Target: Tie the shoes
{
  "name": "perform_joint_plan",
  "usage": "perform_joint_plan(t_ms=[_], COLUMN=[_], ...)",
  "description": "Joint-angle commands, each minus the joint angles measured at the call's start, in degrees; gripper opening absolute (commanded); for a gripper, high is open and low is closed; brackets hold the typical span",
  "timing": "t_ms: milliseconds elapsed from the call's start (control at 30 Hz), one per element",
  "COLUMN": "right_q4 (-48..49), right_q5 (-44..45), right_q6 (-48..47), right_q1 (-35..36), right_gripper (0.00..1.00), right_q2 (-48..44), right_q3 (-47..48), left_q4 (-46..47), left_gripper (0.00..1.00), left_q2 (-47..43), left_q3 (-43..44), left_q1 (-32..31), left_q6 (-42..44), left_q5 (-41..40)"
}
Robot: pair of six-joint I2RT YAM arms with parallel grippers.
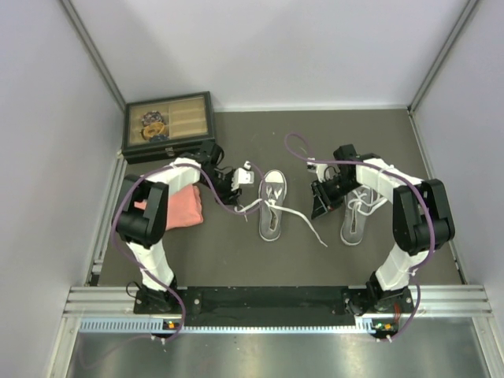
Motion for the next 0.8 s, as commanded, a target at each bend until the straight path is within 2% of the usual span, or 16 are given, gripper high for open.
perform_joint_plan(t_ms=[0,167,267,400,433,500,700,733,767], right_q4=[-0.7,-0.5,-0.7,-1.2,-1.4,-1.5,-1.5,-1.5,-1.6], right_q5=[0.0,-0.3,-0.2,0.2,0.2,0.3,-0.2,-0.3,-0.4], right_q6=[-1.2,-1.0,-1.2,-1.8,-1.9,-2.1,-2.1,-2.0,-2.0], right_q1=[-1.0,-1.0,-1.1,-1.5,-1.6,-1.7,-1.7,-1.7,-1.7], right_gripper=[0.3,0.3,0.3,0.3,0.3,0.3,0.3,0.3,0.3], right_q2=[-2.0,-1.7,-1.8,-2.3,-2.5,-2.7,-3.0,-3.1,-3.1], right_q3=[1.1,0.9,0.9,0.8,0.9,0.9,0.7,0.8,0.8], left_q4=[-1.3,0.8,0.9,-1.1,-0.8,0.1,9.6,10.3,11.9], left_gripper=[0.45,0.45,0.4,0.22,0.11,0.02,0.0,0.02,0.09], left_q2=[0.1,1.4,2.9,0.4,-0.6,-4.2,-14.1,-14.9,-15.9], left_q3=[-0.5,-0.5,0.0,-2.0,-2.8,-5.6,-13.5,-14.3,-16.1], left_q1=[-2.0,-4.5,-5.5,-4.9,-4.2,-3.7,-3.3,-3.2,-3.2], left_q6=[4.8,4.5,3.6,1.6,0.9,-2.5,-26.8,-33.1,-36.3], left_q5=[-0.8,-3.9,-7.9,-10.4,-10.7,-12.1,-18.5,-21.4,-23.2])
